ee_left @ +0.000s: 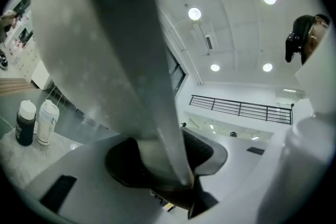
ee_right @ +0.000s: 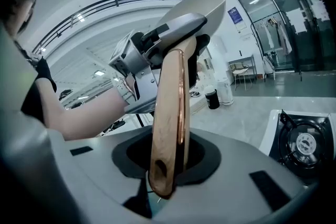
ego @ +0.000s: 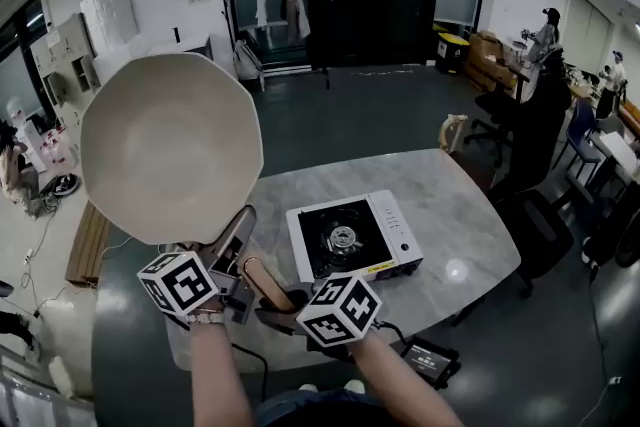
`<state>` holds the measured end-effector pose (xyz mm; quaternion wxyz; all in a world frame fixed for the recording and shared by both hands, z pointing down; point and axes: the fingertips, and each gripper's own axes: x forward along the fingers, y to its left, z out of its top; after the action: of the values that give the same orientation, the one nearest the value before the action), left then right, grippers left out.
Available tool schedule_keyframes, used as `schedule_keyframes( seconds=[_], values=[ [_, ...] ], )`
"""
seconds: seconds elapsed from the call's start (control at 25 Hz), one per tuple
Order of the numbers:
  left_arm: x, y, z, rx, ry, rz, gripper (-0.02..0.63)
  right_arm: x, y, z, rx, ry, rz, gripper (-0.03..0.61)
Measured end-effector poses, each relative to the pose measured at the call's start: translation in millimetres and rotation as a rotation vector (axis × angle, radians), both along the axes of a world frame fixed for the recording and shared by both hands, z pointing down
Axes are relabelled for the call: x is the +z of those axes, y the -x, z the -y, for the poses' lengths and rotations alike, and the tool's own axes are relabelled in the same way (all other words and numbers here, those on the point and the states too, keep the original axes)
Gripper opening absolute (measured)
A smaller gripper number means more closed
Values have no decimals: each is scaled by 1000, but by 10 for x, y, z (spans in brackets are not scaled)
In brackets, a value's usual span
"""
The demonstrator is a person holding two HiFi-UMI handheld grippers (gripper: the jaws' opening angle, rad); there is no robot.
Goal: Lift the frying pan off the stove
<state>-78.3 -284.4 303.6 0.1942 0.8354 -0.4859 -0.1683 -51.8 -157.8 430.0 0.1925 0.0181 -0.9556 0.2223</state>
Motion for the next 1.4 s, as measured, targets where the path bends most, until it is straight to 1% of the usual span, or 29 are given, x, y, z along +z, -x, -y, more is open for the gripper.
schedule_keyframes(
  seconds=[0.16, 0.32, 0.56, 1.0, 1.4],
  values=[
    [29, -14, -98, 10, -22, -19, 183, 35, -26, -77, 16, -26, 12, 98],
    [83, -19, -169, 23, -14, -51, 186, 30, -59, -166, 31, -25, 35, 101],
    [145, 19, -248, 28, -4, -78, 186, 76, -44, -249, 49, -30, 0, 100],
    [132, 29, -305, 43, 12, -51, 186, 78, 21, -304, 101, -41, -7, 98],
    [131, 24, -308, 55, -1, -44, 184, 108, 44, -269, 153, -89, -14, 95]
  ],
)
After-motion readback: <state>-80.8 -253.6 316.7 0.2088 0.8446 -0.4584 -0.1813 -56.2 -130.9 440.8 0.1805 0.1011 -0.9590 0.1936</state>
